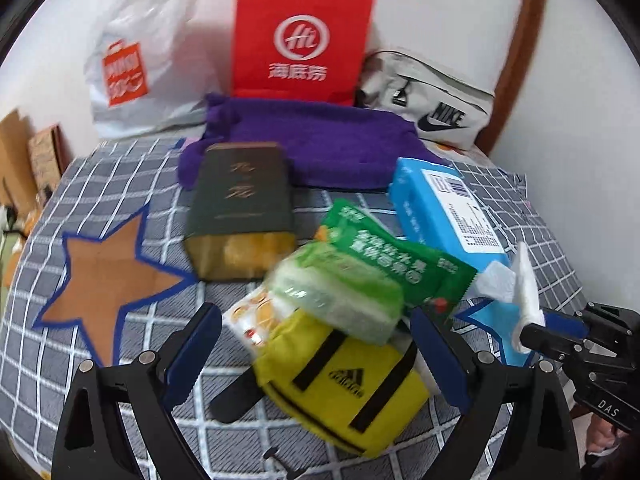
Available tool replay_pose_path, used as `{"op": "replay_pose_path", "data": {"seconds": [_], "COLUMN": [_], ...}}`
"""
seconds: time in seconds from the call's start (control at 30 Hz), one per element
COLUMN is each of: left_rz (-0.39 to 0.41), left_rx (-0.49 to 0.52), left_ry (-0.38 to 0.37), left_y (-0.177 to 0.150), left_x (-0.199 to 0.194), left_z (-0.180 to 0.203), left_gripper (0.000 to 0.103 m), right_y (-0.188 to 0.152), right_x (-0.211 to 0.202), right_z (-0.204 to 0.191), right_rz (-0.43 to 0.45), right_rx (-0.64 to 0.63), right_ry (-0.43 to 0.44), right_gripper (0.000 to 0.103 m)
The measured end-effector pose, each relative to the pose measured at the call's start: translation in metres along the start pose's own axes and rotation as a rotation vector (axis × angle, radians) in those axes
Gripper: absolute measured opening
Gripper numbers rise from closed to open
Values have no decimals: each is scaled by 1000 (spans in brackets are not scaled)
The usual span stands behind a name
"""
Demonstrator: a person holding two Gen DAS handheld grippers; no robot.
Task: Organize soft objects
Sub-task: 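Carry the white tissue and green wet-wipe pack over the purple towel with both tools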
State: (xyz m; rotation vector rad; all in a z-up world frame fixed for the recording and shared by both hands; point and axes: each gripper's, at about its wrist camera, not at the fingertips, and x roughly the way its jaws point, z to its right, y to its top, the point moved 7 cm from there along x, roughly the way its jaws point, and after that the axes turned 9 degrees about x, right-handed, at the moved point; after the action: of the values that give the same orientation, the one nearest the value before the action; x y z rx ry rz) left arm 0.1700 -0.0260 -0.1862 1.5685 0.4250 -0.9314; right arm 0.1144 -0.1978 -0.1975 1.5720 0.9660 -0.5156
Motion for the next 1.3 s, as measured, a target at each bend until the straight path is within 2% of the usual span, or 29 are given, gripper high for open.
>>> {"op": "replay_pose_path", "data": {"seconds": [0.17,0.33,0.37,0.4,0.73,0.9,1.3], "left_rz": [-39,-82,-75,-63,-17,-2,-10], "left_rx": [54,33,25,17,33,18,-64], "left_ry": [38,45,34,13,18,46,146], "left_y": [6,5,6,7,15,23,56], "left_x": [17,38,39,39,10,-7,-24], "left_z": [11,7,7,8,6,-3,-44], "left_gripper": [96,94,89,79,76,77,77], "right_y": [-14,-23,-24,-24,-12,5,87], "right_x": [10,32,36,37,17,-5,-25], "right_z": [20,26,25,24,10,-5,-10], "right_rz": [-47,-99,-106,-104,-63,-9,94], "right_rx": [25,54,51,46,14,0,31], "right_ry": [-2,24,23,24,74,125,77], "right_gripper": [20,20,20,20,20,20,20]}}
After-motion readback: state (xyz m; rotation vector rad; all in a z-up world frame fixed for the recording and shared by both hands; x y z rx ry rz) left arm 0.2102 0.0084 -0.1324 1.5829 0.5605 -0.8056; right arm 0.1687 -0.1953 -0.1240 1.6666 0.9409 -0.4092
